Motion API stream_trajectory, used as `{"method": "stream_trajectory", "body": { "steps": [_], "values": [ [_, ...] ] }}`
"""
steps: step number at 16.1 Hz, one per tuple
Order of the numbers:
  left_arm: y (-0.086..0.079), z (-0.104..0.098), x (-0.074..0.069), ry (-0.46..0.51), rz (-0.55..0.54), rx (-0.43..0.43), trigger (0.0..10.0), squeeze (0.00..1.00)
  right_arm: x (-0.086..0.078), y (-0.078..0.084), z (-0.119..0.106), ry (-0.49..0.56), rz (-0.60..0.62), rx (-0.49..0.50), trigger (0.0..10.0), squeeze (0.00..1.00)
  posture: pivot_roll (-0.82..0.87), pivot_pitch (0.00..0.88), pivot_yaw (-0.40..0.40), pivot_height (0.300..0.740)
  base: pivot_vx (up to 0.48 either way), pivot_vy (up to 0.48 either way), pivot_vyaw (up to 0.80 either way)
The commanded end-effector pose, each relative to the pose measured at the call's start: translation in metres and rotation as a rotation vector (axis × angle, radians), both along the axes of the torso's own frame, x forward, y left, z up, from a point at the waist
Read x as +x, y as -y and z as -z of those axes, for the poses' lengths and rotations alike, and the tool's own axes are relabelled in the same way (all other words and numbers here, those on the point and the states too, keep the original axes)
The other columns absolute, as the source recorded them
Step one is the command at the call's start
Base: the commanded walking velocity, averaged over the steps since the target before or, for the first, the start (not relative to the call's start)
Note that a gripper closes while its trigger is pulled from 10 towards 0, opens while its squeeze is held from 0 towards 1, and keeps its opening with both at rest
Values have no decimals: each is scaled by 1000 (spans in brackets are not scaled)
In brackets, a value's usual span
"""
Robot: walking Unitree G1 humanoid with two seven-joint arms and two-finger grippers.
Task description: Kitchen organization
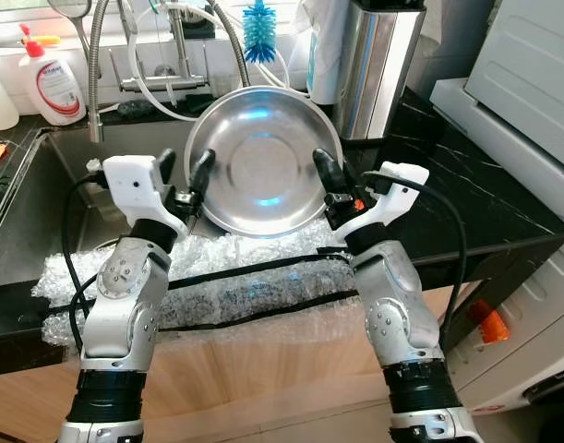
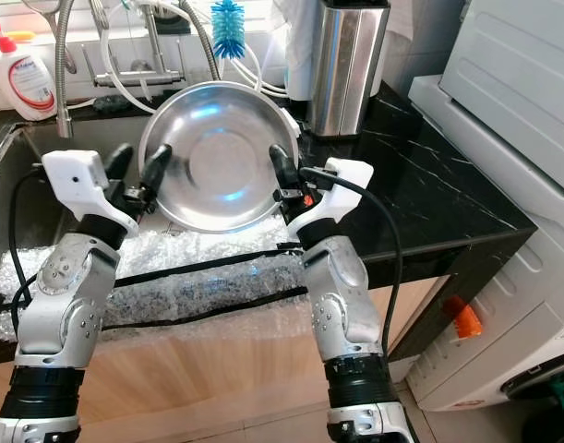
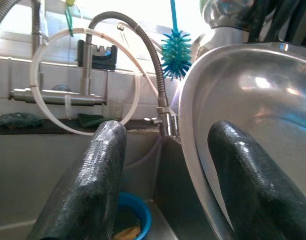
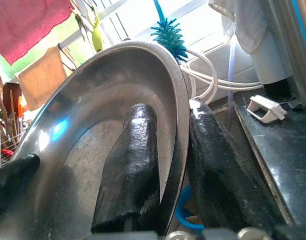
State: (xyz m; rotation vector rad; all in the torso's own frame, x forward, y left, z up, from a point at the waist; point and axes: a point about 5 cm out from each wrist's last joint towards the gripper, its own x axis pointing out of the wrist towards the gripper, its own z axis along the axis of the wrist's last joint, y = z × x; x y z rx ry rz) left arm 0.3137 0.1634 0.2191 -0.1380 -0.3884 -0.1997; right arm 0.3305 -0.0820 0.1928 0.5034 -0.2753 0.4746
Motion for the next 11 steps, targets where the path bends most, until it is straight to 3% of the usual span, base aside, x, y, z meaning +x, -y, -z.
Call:
{"method": "stream_trajectory", "body": {
  "steps": [1, 3, 4, 5, 6, 11],
  "values": [
    [-8, -5, 2, 17, -43, -3, 10000, 0, -3, 2, -8, 35, -1, 9, 10000, 0, 39, 0, -9, 740, 0, 0, 0],
    [-7, -5, 3, 22, -46, -2, 10000, 0, -4, 2, -7, 33, -2, 7, 10000, 0, 38, 0, -8, 740, 0, 0, 0],
    [-8, -3, 4, 21, -51, -22, 8000, 0, -5, 0, -7, 33, -8, 7, 10000, 0, 36, 0, -8, 740, 0, 0, 0],
    [-7, -2, 4, 18, -44, -22, 2824, 0, -5, 0, -7, 34, -11, 7, 10000, 0, 35, 0, -7, 740, 0, 0, 0],
    [-5, -2, 4, 13, -35, -23, 0, 0, -6, -1, -7, 34, -18, 6, 10000, 0, 35, 0, -7, 740, 0, 0, 0],
    [-3, 2, 4, -4, -5, 2, 0, 0, -8, -3, -5, 30, -32, -10, 10000, 0, 36, 0, -4, 740, 0, 0, 0]
  ]
}}
